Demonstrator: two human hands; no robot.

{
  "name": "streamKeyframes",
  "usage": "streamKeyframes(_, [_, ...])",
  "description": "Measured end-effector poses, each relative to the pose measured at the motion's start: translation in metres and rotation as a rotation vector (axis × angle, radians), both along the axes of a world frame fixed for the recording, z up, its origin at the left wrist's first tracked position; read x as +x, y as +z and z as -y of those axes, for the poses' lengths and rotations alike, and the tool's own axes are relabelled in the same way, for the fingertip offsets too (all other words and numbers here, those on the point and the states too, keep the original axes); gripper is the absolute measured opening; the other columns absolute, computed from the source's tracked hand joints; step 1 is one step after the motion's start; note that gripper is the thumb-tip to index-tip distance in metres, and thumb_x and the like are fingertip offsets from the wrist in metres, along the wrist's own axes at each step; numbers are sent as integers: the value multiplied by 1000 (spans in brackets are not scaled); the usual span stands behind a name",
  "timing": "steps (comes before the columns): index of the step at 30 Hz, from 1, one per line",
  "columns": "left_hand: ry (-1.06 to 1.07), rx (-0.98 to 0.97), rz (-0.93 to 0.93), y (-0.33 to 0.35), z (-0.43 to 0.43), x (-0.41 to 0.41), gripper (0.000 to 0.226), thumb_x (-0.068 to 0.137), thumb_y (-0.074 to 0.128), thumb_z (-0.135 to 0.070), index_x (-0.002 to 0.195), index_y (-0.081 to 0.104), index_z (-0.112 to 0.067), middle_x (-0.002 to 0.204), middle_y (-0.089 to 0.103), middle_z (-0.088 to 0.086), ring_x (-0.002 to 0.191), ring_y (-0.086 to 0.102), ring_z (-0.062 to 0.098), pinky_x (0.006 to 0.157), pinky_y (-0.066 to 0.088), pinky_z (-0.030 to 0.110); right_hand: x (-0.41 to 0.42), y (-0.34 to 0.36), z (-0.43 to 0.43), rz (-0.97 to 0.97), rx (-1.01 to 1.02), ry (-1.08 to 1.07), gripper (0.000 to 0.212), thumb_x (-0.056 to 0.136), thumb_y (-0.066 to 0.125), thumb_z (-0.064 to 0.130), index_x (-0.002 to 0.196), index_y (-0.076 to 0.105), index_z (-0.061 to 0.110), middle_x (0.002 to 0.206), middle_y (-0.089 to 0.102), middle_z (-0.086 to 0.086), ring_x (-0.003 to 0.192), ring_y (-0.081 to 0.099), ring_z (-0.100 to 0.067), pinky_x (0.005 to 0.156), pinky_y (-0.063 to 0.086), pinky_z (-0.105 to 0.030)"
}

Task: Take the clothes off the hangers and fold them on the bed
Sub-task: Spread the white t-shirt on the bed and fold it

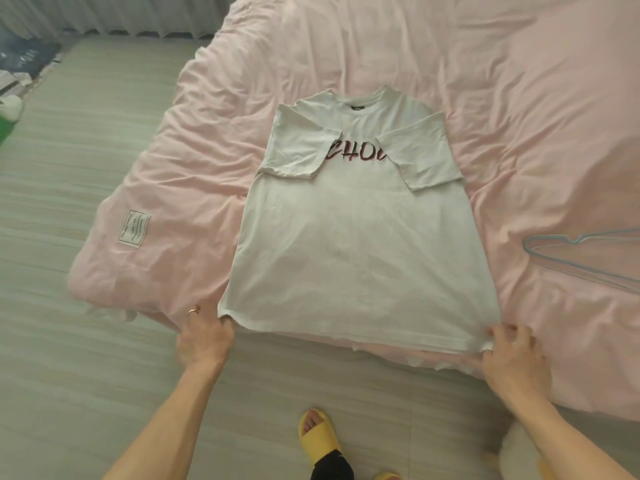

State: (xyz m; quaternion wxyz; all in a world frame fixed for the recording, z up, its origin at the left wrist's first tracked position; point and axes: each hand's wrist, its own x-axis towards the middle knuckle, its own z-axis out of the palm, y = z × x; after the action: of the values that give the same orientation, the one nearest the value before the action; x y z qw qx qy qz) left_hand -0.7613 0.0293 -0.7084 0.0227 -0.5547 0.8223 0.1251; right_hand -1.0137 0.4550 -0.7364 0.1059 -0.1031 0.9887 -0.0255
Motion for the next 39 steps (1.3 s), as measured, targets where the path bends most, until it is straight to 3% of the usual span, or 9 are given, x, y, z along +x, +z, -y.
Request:
streamKeyframes(3, [-483,-248,126,-8,5,-1,29,81,67,-17,110,62,-17,105,65,19,84,65,40,61,46,44,-3,-2,2,-67,52,228,38,64,88,13,95,70,24,108,58,-11,90,53,-35,68,44,-40])
streamKeyframes(6, [-629,-280,233,-15,10,6,35,62,80,2,88,65,-17,84,63,13,68,61,34,54,38,36,-3,2,-3,-54,-2,240,32,61,91,25,83,68,24,92,57,-6,80,51,-31,63,39,-33])
streamKeyframes(10, [-575,-256,224,-16,15,25,43,63,68,11,96,64,-17,99,64,19,69,61,37,53,43,40,5,2,-14,-45,-122,80,7,75,69,8,81,69,12,99,54,-16,85,54,-40,73,50,-44])
streamKeyframes(16, [-441,-60,311,-14,6,26,21,92,54,-11,107,59,-26,127,58,12,102,60,36,74,48,42,6,-3,-14,125,-165,-109,12,86,60,8,92,70,13,113,54,-18,102,53,-42,89,45,-42])
streamKeyframes(18, [-334,100,244,-12,7,14,31,90,52,-15,118,55,-29,128,53,7,108,56,34,81,45,41,3,-1,-5,216,-215,-141,13,85,65,15,97,70,10,115,55,-18,107,55,-39,90,44,-39])
streamKeyframes(24, [167,429,-182,-8,12,-18,51,96,58,-28,133,30,-7,122,58,22,108,58,41,88,41,43,-9,8,13,244,-423,-557,38,91,65,33,110,52,3,102,57,-16,105,58,-41,77,36,-37])
streamKeyframes(28, [110,342,-164,1,15,-16,32,102,48,-33,112,60,-5,116,66,19,107,59,37,86,41,40,-15,11,12,327,-515,-609,24,94,59,29,100,65,7,94,66,-13,88,58,-34,76,43,-36])
streamKeyframes(34, [169,378,-241,43,10,0,30,105,39,-30,105,56,-6,94,66,16,88,67,36,86,47,39,-10,42,0,380,-822,-770,18,95,57,20,106,65,9,85,70,-9,75,70,-26,80,60,-44])
streamKeyframes(39, [195,417,-338,85,9,17,24,102,50,-30,100,57,-8,99,67,16,95,61,36,87,47,45,-10,99,-12,349,-910,-832,8,94,57,14,92,62,8,74,65,-11,62,61,-19,49,56,-23])
